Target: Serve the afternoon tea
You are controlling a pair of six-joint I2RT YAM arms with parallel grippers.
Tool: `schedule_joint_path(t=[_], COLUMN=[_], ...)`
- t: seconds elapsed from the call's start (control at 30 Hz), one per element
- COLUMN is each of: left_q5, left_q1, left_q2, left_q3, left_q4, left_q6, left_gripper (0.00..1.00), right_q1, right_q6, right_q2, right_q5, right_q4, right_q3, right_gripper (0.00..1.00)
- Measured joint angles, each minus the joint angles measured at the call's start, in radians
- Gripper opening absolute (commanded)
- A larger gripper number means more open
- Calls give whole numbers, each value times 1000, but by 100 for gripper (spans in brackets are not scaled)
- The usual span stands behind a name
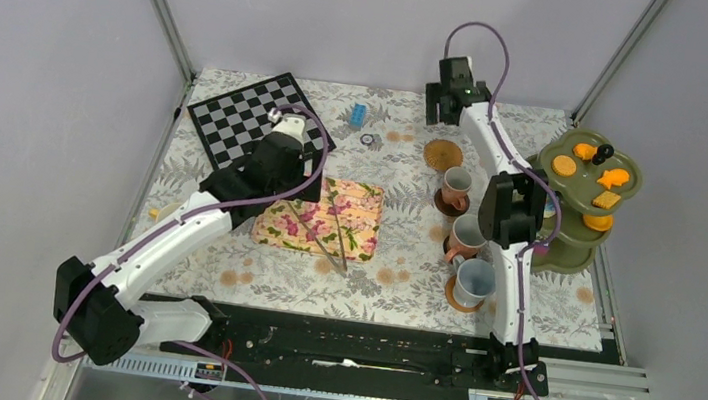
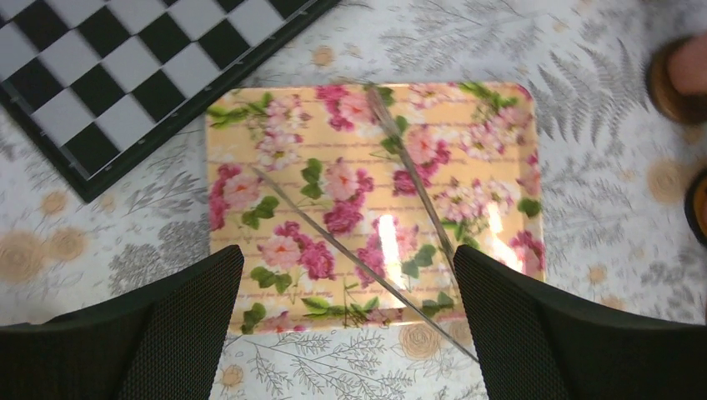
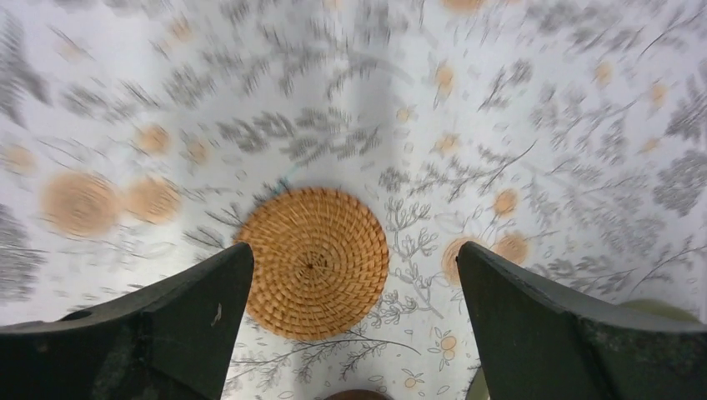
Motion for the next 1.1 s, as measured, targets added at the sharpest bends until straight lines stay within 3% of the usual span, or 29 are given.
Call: schedule_joint_path(t=[0.13, 0.2, 0.27, 0.37, 0.47, 0.53, 0.6, 0.77, 0.93, 1.1], left_q5=[-128, -177, -191, -168, -107, -60, -23, 70, 134, 175], left_q1=[6, 35, 105, 313, 622, 802, 893, 949, 952, 952], left_q2=[15, 7, -14, -75, -132, -132, -113, -19, 61, 137], left_q3=[55, 71, 69, 41, -1, -12, -15, -42, -107, -125], left_q4=[-92, -151, -206, -258, -298, -317, -331, -307, -269, -205], left_q6=[-123, -208, -277, -347, -372, -375, -378, -415, -489, -541], left_gripper=[99, 97, 87, 85, 85, 85, 84, 82, 75, 57], right_q1=[16, 42, 92, 208, 326, 342, 325, 298, 299, 299], right_q6=[19, 38, 55, 84, 153, 207, 269, 366, 389, 381], right_q2=[-63, -152, -287, -520, -724, -810, -880, -1009, -1187, -1366], right_q5=[5, 8, 0, -55, -212, -320, -411, -508, -451, -323], right_q4=[-61, -70, -44, 60, 189, 259, 346, 507, 597, 678], right_q3=[80, -2, -177, -505, -784, -896, -994, -1167, -1313, -1406], right_gripper=[100, 100, 100, 100, 100, 100, 100, 100, 100, 99])
